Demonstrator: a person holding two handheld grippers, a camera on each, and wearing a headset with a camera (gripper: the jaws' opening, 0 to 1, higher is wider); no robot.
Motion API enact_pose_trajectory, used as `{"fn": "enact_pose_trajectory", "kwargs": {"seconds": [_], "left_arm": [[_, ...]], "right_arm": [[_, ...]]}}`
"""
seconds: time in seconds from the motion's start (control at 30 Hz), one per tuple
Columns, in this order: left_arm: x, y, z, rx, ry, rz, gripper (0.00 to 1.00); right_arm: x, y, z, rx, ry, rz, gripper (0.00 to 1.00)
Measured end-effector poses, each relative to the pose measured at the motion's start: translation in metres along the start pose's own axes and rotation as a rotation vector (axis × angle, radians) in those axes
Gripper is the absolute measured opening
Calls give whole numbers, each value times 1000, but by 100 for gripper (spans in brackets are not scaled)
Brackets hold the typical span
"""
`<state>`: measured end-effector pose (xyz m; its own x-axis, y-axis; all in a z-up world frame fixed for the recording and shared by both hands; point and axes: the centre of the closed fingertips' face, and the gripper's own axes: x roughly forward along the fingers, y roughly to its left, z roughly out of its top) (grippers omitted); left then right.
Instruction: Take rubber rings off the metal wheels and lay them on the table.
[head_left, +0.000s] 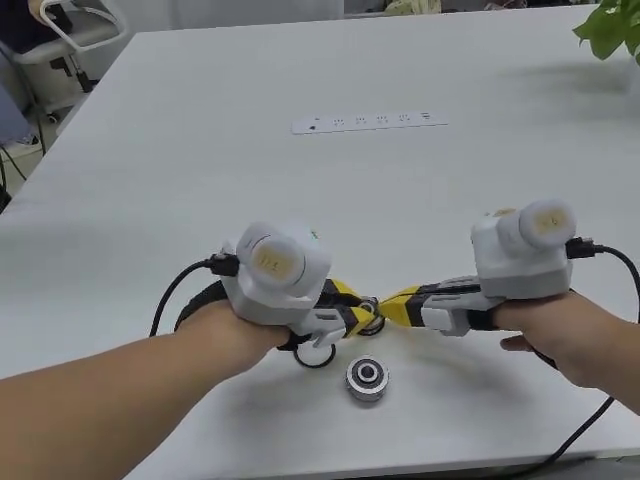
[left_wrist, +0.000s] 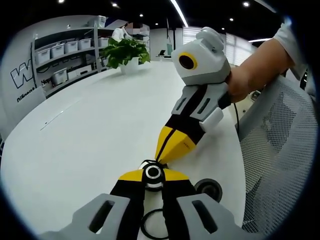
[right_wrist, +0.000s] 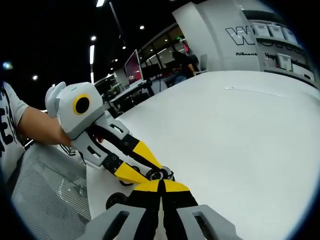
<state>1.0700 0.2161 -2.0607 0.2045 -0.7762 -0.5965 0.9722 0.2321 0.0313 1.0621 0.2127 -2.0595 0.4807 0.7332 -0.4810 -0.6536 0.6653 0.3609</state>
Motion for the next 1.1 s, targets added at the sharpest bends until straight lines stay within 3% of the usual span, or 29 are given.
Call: {"fn": "enact_pose_trajectory", "kwargs": {"seconds": [0.57,0.67,0.7,1.1], "left_arm": [[0,0,0,5,-5,-2,7],[0,0,0,6,-5,-2,7],[0,0,0,5,-6,-2,7],[0,0,0,6,-17,3,7]], "right_arm": [[5,3,3,-8,-10,21,0],[6,9,9,-6,-32,46,0],[6,8,8,-29,-24,37,0],[4,2,5,-12,-30,23,0]]}}
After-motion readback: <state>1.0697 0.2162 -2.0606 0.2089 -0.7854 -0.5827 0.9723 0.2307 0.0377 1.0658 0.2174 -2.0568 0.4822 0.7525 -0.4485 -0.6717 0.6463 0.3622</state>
